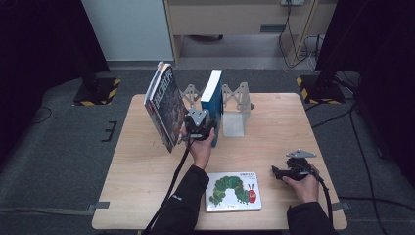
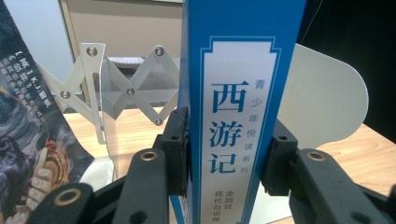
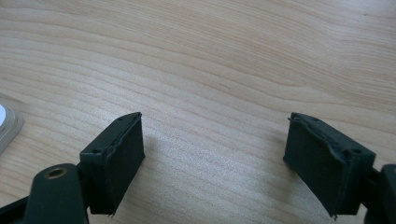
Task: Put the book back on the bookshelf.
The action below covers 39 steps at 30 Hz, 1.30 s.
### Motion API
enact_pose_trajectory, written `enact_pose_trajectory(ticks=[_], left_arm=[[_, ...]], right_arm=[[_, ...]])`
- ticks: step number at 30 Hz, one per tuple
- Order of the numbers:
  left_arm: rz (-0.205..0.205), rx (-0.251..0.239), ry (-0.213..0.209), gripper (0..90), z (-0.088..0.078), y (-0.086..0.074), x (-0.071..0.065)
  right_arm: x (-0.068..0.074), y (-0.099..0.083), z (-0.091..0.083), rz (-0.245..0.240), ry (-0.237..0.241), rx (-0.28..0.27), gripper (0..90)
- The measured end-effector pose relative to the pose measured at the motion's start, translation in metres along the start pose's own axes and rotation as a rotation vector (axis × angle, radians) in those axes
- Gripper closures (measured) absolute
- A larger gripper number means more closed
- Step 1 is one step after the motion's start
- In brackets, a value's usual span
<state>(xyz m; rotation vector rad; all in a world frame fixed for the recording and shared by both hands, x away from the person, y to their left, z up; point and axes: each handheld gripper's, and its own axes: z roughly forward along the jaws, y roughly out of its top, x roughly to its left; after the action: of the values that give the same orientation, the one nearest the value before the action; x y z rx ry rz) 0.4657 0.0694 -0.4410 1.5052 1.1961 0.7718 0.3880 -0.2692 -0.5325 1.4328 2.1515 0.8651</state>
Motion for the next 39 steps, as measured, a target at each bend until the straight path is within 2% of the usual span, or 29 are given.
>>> enact_pose_trajectory(ticks=[4, 10, 14, 19, 22, 25, 32, 39], left_arm=[[0.005, 0.004, -0.013, 59.3, 0.005, 0.002, 0.0], [0.031, -0.01, -0.063, 56.0, 0.006, -0.003, -0.001], [0.062, -0.008, -0.092, 53.0, 0.001, -0.007, -0.003], [0.047, -0.014, -0.135, 54.4, -0.01, -0.015, 0.002], [0.046, -0.016, -0.138, 56.0, -0.013, -0.018, 0.003], [0.026, -0.006, -0.14, 56.2, -0.012, -0.016, 0.004], [0.034, 0.021, -0.133, 56.3, -0.009, -0.011, -0.007], [0.041, 0.014, -0.136, 55.7, -0.007, -0.012, -0.011]], right_arm=[[0.0, 0.0, 0.0, -0.001, -0.002, -0.002, 19.9], [0.0, 0.0, 0.0, -0.001, 0.001, -0.001, 19.9], [0.0, 0.0, 0.0, -0.003, 0.001, -0.002, 19.9], [0.0, 0.0, 0.0, -0.002, -0.001, -0.004, 19.9], [0.001, 0.0, 0.0, 0.001, -0.001, -0.002, 19.9], [0.001, 0.0, 0.0, 0.001, 0.0, -0.002, 19.9], [0.0, 0.0, 0.0, -0.003, 0.002, -0.001, 19.9], [0.001, 0.0, 0.0, -0.002, 0.0, -0.003, 19.9]])
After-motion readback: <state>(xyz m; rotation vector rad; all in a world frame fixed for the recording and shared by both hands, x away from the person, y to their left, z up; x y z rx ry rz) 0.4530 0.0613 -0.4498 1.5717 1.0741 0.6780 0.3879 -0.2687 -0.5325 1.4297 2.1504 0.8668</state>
